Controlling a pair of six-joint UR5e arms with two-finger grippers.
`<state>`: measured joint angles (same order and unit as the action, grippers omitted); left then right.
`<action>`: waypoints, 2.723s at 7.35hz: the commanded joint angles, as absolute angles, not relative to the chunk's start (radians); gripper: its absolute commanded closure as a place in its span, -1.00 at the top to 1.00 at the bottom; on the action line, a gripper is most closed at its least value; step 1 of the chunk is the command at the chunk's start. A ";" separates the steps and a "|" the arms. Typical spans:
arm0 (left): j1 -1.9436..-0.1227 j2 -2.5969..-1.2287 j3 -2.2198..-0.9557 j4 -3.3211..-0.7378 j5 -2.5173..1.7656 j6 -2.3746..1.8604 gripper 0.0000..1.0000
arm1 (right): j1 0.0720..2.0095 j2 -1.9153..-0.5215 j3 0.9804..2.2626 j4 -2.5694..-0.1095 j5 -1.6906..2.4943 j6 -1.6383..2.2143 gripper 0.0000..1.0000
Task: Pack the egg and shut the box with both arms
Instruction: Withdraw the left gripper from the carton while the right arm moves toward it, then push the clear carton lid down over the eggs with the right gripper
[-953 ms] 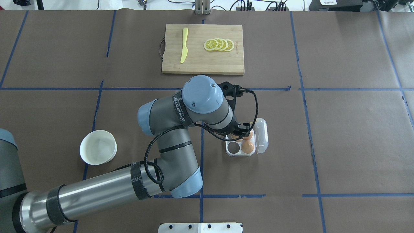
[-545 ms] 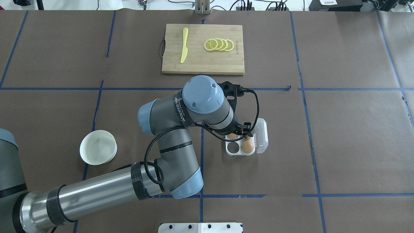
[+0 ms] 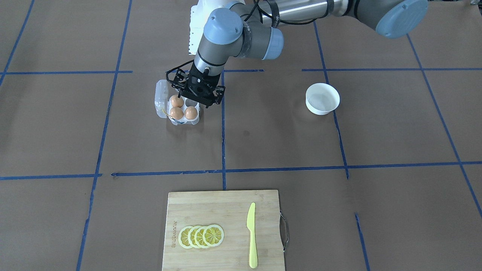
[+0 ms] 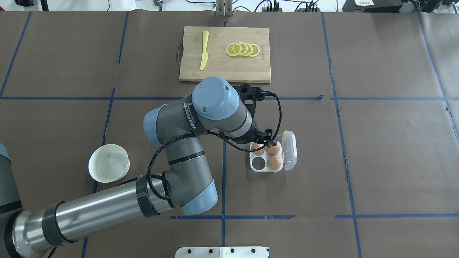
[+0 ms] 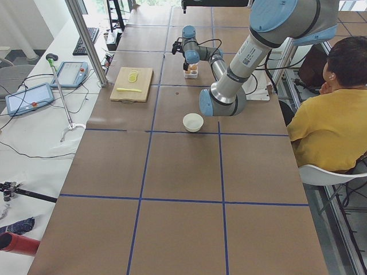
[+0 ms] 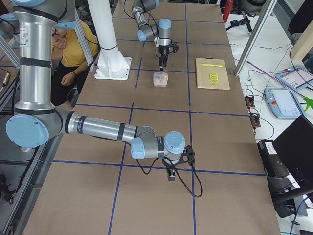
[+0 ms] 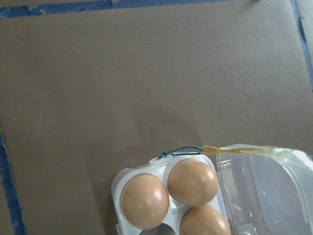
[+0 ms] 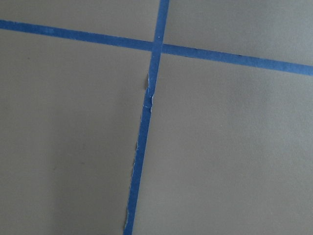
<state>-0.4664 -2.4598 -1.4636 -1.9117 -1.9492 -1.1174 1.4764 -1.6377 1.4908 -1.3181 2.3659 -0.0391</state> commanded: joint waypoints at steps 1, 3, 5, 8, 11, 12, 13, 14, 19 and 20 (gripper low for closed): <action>-0.514 -2.337 -1.605 -1.902 -1.953 -1.053 0.90 | 1.439 -1.592 1.506 -1.249 2.358 -0.038 1.00; -0.589 -2.200 -1.688 -1.901 -1.954 -0.921 0.90 | 1.393 -1.589 1.515 -1.221 2.306 -0.028 1.00; -0.696 -2.099 -1.709 -1.899 -2.065 -0.836 0.90 | 1.370 -1.595 1.522 -1.131 2.319 -0.023 1.00; -0.782 -1.962 -1.732 -1.902 -2.100 -0.724 0.89 | 1.260 -1.589 1.590 -1.114 2.321 0.134 1.00; -0.889 -1.896 -1.732 -1.870 -2.204 -0.678 0.87 | 1.091 -1.591 1.756 -1.112 2.310 0.502 1.00; -0.937 -1.878 -1.732 -1.871 -2.238 -0.601 0.90 | 1.031 -1.591 1.819 -1.114 2.304 0.617 1.00; -0.987 -1.864 -1.727 -1.867 -2.291 -0.577 0.90 | 0.961 -1.589 1.869 -1.114 2.281 0.731 1.00; -1.035 -1.846 -1.727 -1.868 -2.330 -0.574 0.90 | 0.892 -1.566 1.905 -1.114 2.222 0.833 1.00; -1.066 -1.809 -1.718 -1.873 -2.347 -0.572 0.90 | 0.631 -1.414 1.901 -1.126 1.978 1.142 1.00; -1.065 -1.809 -1.718 -1.873 -2.347 -0.572 0.90 | 0.591 -1.392 1.902 -1.126 1.953 1.193 1.00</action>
<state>-1.0654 -1.8094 -1.7190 -1.8735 -2.3468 -0.5722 0.6443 -1.4185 1.9017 -1.1255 1.9925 1.1320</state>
